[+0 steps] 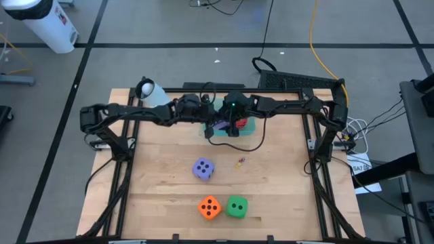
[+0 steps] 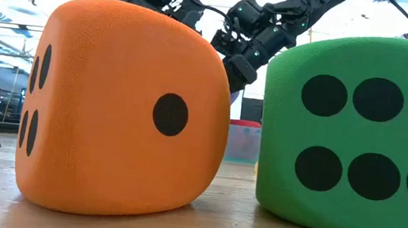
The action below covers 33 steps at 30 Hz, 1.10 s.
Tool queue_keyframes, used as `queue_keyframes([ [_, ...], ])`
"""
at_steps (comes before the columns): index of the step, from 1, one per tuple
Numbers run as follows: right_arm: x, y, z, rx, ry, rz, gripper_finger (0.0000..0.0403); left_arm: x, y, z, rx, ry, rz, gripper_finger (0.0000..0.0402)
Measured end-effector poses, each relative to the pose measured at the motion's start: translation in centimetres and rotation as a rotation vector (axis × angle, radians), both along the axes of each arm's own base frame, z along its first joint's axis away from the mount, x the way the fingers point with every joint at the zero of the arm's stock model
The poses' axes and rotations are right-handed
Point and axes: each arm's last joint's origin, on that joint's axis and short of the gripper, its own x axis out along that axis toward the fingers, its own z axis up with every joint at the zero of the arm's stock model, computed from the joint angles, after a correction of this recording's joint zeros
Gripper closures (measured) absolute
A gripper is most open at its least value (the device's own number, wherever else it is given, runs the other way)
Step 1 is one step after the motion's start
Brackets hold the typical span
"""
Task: Pick & Place Dice
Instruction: Put the large bottom right purple die into the bin
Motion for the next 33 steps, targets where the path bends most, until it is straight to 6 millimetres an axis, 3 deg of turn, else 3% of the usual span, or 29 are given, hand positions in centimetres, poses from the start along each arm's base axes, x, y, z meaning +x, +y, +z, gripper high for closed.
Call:
queue_keyframes([
  [10,-0.7,-2.4,0.1,-0.004,-0.035,-0.024,0.0030,0.3,3.0,-1.7,-0.050,0.073,0.035,0.0400],
  [18,-1.3,-4.5,0.6,0.126,-0.133,0.031,0.0030,-0.2,4.2,-1.8,-0.119,0.062,0.043,0.0400],
  [33,-1.3,-4.7,1.1,0.255,-0.184,0.063,0.0029,-0.5,4.5,-2.0,-0.198,0.084,0.069,0.0400],
])
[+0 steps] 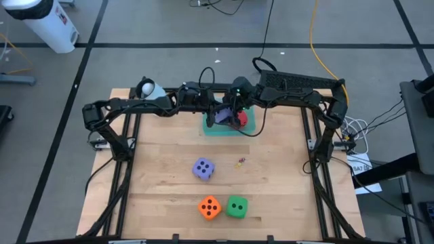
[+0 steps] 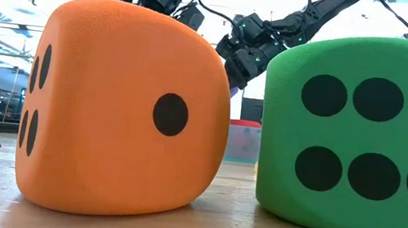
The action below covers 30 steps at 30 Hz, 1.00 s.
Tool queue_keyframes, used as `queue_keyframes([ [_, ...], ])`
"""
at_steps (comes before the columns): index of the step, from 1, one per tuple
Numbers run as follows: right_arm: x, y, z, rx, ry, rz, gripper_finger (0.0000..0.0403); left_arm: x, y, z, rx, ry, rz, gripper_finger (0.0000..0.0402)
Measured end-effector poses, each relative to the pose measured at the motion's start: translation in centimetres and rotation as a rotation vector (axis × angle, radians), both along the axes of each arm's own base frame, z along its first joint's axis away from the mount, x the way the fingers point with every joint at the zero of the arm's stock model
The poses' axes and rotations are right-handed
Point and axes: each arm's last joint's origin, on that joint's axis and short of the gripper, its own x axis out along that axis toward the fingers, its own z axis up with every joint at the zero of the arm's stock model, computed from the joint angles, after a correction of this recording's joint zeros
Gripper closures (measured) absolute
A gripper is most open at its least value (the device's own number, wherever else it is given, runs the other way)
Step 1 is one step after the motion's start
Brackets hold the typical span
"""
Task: Pick & Place Dice
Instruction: Put the large bottom right purple die into the bin, then put the large purple die into the bin
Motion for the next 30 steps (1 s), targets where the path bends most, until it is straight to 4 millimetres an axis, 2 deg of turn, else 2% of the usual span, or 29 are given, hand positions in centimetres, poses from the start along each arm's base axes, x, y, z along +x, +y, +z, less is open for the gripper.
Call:
queue_keyframes([
  [10,-0.4,-0.9,-0.1,-0.019,0.025,-0.064,0.0020,-0.3,0.3,-0.2,-0.020,0.031,0.042,0.0400],
  [12,-0.3,-1.0,0.3,-0.027,-0.008,-0.049,0.0009,-0.6,0.3,-1.0,-0.041,0.087,0.051,0.0400],
  [14,-0.2,-1.0,1.8,0.005,-0.100,-0.005,0.0007,-1.0,0.4,-1.8,-0.054,0.152,0.073,0.0400],
  [16,-0.2,-1.1,2.3,0.037,-0.136,0.013,0.0006,-1.6,0.5,-3.5,-0.087,0.254,0.097,0.0400],
  [20,-0.3,-1.4,1.1,0.047,-0.084,-0.024,0.0005,-1.3,1.3,-2.4,-0.047,0.193,0.127,0.0400],
  [23,-0.4,-1.5,1.7,0.025,-0.106,-0.032,0.0004,-1.6,1.3,-3.7,-0.052,0.257,0.115,0.0401],
  [27,-0.4,-1.3,1.4,0.033,-0.086,-0.033,0.0004,-1.2,1.2,-1.7,0.007,0.157,0.092,0.0400],
  [30,-0.9,-0.9,2.7,0.014,-0.112,-0.036,0.0004,-1.9,1.0,-1.6,0.015,0.203,0.083,0.0401],
])
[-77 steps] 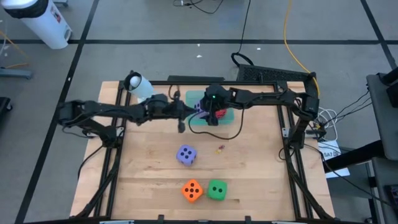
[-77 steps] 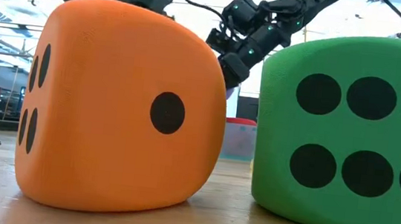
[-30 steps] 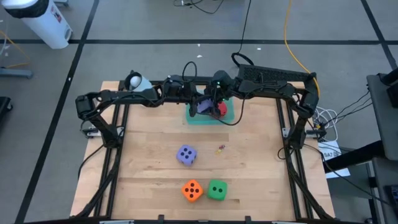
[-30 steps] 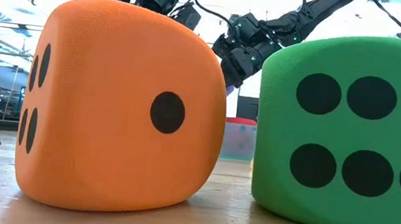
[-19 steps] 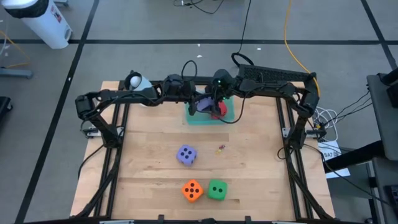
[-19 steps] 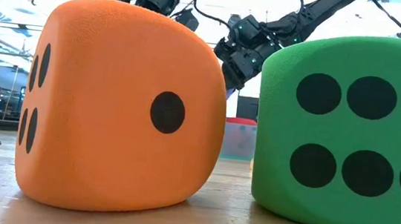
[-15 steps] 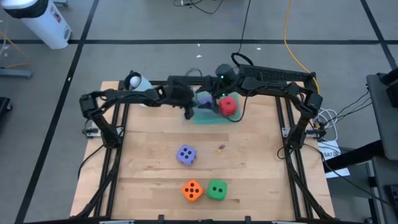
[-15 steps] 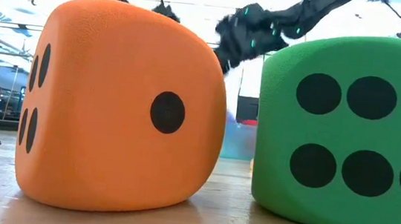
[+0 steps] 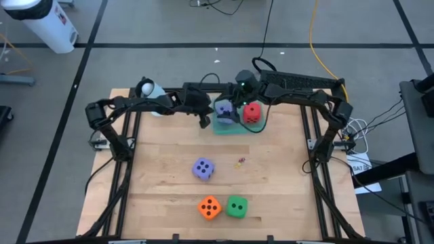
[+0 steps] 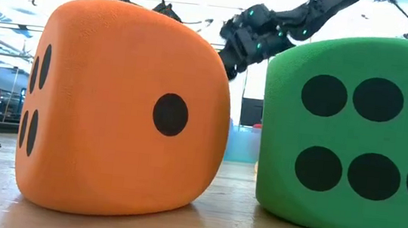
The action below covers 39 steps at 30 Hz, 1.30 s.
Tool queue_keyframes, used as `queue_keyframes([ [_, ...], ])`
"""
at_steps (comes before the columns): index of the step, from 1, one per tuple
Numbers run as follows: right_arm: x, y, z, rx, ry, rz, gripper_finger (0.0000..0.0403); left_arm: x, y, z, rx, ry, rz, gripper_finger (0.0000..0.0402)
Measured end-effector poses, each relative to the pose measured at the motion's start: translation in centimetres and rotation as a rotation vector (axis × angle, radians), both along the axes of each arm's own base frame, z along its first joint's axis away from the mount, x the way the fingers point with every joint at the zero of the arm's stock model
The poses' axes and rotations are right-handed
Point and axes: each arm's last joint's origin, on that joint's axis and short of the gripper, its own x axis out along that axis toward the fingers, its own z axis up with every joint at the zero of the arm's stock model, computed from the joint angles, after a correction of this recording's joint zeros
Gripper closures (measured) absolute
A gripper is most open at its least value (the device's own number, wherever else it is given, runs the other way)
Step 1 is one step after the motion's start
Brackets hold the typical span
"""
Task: Pick & Place Dice
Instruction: Put the large purple die into the bin
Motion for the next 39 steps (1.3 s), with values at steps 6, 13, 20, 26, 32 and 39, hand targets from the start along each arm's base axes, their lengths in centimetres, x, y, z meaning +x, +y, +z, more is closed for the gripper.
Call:
queue_keyframes([
  [6,-3.0,1.7,4.9,-0.005,-0.063,-0.009,0.0011,-2.4,-1.7,4.2,0.059,-0.087,-0.037,0.0401],
  [13,-9.2,5.5,7.1,-0.049,-0.159,-0.100,0.0081,-9.1,-5.5,5.9,0.092,-0.341,-0.111,0.0401],
  [20,-14.2,9.6,3.5,-0.052,-0.370,-0.114,0.0218,-14.1,-8.9,3.7,0.107,-0.497,-0.128,0.0401],
  [26,-16.3,11.3,-1.3,-0.026,-0.480,-0.093,0.0342,-15.6,-10.5,1.4,0.159,-0.479,-0.177,0.0401],
  [32,-17.9,12.9,-6.0,-0.044,-0.546,-0.116,0.0391,-16.0,-10.9,-0.3,0.158,-0.391,-0.159,0.0401],
  [39,-18.8,13.4,-7.2,-0.035,-0.545,-0.115,0.0396,-16.2,-11.0,-1.0,0.167,-0.307,-0.169,0.0401],
])
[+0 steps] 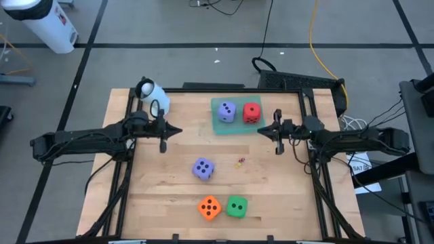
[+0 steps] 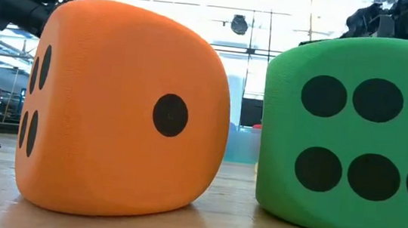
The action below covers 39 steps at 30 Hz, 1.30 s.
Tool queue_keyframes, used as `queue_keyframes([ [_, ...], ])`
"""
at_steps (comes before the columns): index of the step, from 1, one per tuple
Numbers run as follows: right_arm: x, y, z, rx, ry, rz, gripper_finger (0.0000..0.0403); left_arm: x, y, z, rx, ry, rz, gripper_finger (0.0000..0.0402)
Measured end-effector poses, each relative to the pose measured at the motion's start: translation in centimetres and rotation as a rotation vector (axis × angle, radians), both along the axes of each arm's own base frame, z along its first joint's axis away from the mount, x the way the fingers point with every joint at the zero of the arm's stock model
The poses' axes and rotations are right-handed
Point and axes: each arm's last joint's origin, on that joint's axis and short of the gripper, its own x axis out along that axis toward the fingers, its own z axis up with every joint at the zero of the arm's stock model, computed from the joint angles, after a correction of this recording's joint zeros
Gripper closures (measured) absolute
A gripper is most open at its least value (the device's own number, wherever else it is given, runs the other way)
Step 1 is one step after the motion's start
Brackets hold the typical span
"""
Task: Pick & Place Dice
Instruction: Put the large purple die into the bin
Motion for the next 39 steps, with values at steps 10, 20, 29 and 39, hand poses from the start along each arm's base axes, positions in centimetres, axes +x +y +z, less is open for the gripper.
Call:
queue_keyframes([
  [10,0.0,0.2,-0.1,-0.007,0.009,0.009,0.0401,0.1,-0.5,0.0,-0.051,-0.014,-0.103,0.0391],
  [20,0.8,1.7,-0.7,-0.080,0.034,0.079,0.0399,0.3,-1.0,0.2,-0.096,-0.028,-0.134,0.0393],
  [29,2.0,2.3,-0.3,-0.092,0.052,-0.059,0.0402,0.4,-2.2,-0.2,-0.133,0.010,-0.196,0.0398],
  [39,7.4,3.5,1.5,-0.133,0.239,-0.085,0.0402,0.5,-3.9,-0.3,-0.134,0.040,-0.309,0.0397],
])
